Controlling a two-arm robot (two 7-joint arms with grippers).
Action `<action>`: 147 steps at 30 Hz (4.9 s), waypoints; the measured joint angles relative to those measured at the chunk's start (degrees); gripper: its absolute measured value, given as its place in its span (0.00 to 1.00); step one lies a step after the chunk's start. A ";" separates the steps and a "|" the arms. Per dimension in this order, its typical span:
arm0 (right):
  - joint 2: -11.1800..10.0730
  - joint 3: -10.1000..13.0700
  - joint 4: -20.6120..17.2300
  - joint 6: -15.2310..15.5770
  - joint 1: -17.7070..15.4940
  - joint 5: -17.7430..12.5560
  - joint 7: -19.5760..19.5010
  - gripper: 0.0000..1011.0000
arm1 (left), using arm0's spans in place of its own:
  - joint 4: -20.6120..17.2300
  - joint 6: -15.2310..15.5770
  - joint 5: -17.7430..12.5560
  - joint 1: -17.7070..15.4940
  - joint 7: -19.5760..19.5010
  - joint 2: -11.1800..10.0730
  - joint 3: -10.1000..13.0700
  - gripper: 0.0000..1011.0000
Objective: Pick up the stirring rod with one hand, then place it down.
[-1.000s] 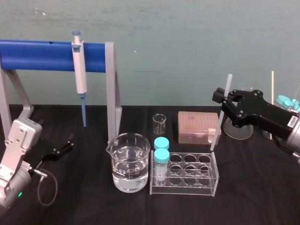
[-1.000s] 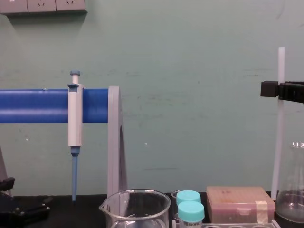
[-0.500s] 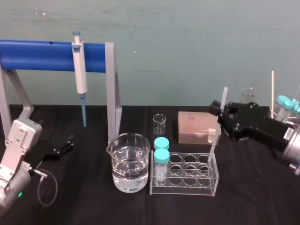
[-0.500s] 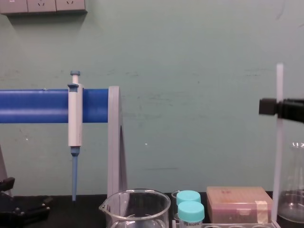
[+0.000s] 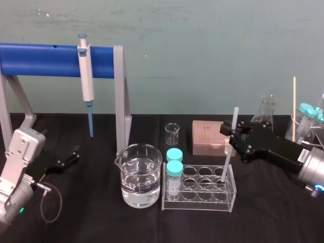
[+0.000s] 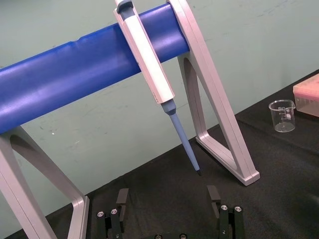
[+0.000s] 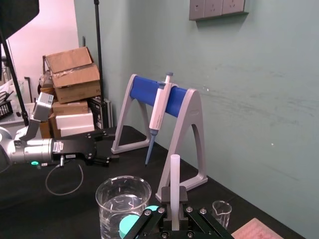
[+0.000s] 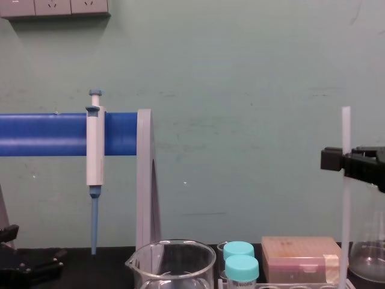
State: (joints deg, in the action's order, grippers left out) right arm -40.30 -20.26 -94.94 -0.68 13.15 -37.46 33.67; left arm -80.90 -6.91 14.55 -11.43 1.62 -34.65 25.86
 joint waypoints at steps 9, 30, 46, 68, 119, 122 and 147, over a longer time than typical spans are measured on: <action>1.02 -0.50 1.02 0.82 0.38 0.78 0.23 0.07 | 0.00 0.00 0.00 0.00 0.00 0.00 0.00 0.99; 2.46 -1.10 4.88 1.09 0.71 1.84 0.47 0.07 | 0.00 0.00 0.00 0.00 0.00 0.00 0.00 0.99; 4.65 -1.87 8.60 -0.55 1.23 2.91 1.33 0.07 | 0.00 0.00 0.00 0.00 0.00 0.00 0.00 0.99; 5.49 -2.88 10.24 0.58 1.50 4.78 0.81 0.07 | 0.00 0.00 0.00 0.00 0.00 0.00 0.00 0.99; 7.84 3.91 8.04 -1.82 -2.15 5.96 -11.84 0.99 | 0.00 0.00 0.00 0.00 0.00 0.00 0.00 0.99; 9.18 5.63 7.65 -1.01 -3.42 8.45 -18.53 0.99 | 0.00 0.00 0.00 0.00 0.00 0.00 0.00 0.99; 13.31 5.64 12.35 7.07 -3.89 14.47 -28.90 0.99 | 0.00 0.00 0.00 0.00 0.00 0.00 0.00 0.99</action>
State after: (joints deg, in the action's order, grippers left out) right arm -27.00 -14.62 -82.59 6.39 9.26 -22.98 4.77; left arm -80.90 -6.91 14.54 -11.43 1.62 -34.65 25.86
